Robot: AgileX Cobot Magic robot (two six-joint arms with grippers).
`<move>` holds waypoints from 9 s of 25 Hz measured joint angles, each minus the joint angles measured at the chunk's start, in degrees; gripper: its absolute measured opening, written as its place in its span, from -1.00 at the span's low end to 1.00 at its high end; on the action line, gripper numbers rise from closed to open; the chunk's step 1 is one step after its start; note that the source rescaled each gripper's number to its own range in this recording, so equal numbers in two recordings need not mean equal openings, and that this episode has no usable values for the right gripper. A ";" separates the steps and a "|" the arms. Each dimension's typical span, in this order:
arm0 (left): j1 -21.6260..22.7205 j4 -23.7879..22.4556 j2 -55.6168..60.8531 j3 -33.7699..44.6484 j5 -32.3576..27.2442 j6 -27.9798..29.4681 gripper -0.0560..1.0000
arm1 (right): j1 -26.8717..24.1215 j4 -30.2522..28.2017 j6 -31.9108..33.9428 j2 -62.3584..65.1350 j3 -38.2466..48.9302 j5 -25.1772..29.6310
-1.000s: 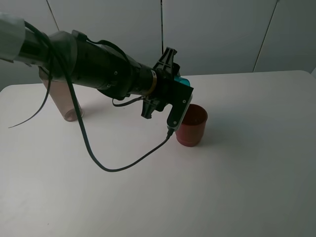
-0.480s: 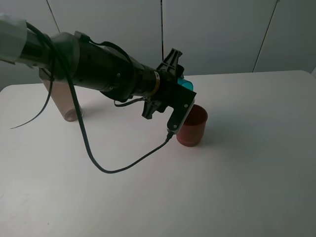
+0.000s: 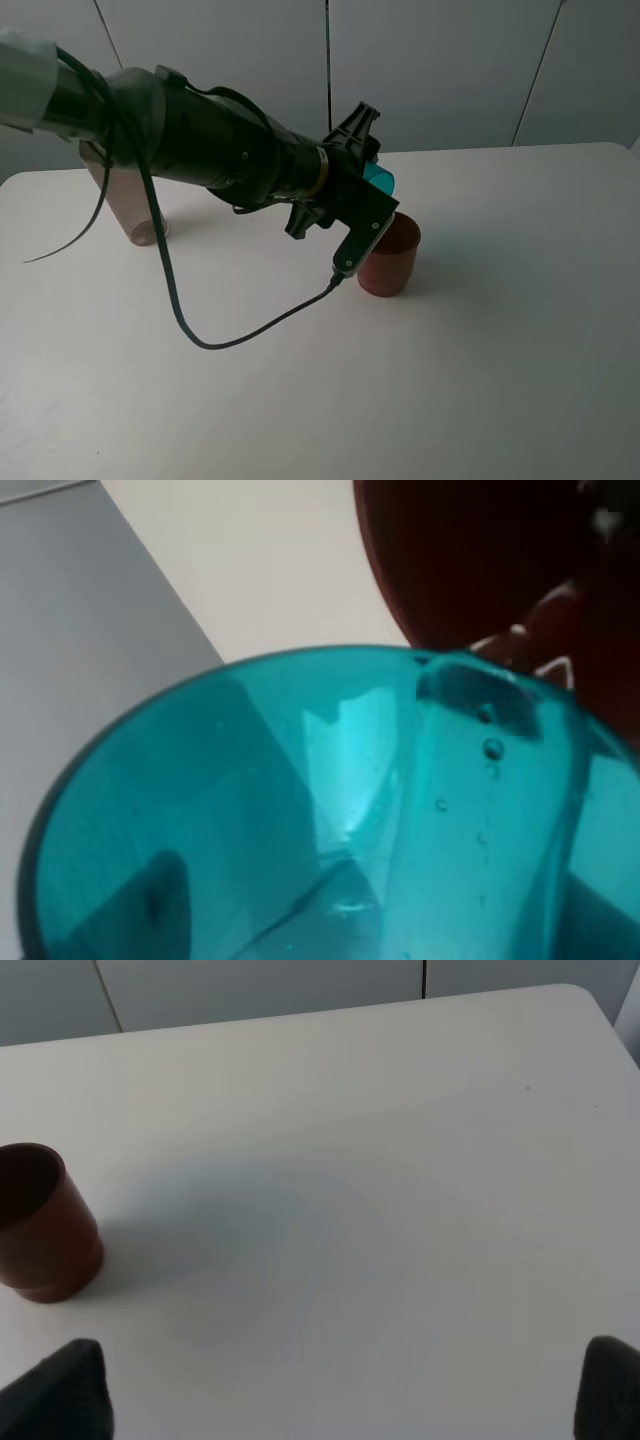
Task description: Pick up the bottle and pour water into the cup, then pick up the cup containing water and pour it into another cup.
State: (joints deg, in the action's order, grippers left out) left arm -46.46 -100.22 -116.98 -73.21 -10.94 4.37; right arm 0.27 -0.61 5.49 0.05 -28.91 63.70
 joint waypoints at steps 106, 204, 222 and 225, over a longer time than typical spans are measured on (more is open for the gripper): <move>33.86 53.44 -20.42 10.66 79.59 12.43 -0.60 | 0.00 0.00 0.00 0.00 0.00 0.00; 42.38 88.70 116.72 22.77 -58.93 7.05 0.97 | 0.00 0.00 0.11 0.00 0.00 0.00; 42.38 96.44 117.03 40.60 -59.72 -1.50 1.00 | 0.00 0.00 0.11 0.00 0.00 0.00; 42.38 96.44 117.03 40.89 -58.80 -1.50 1.00 | 0.00 0.00 0.11 0.00 0.00 0.00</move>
State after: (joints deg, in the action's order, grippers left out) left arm -4.07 -3.78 0.05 -32.31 -69.74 2.86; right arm 0.27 -0.61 5.60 0.05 -28.91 63.70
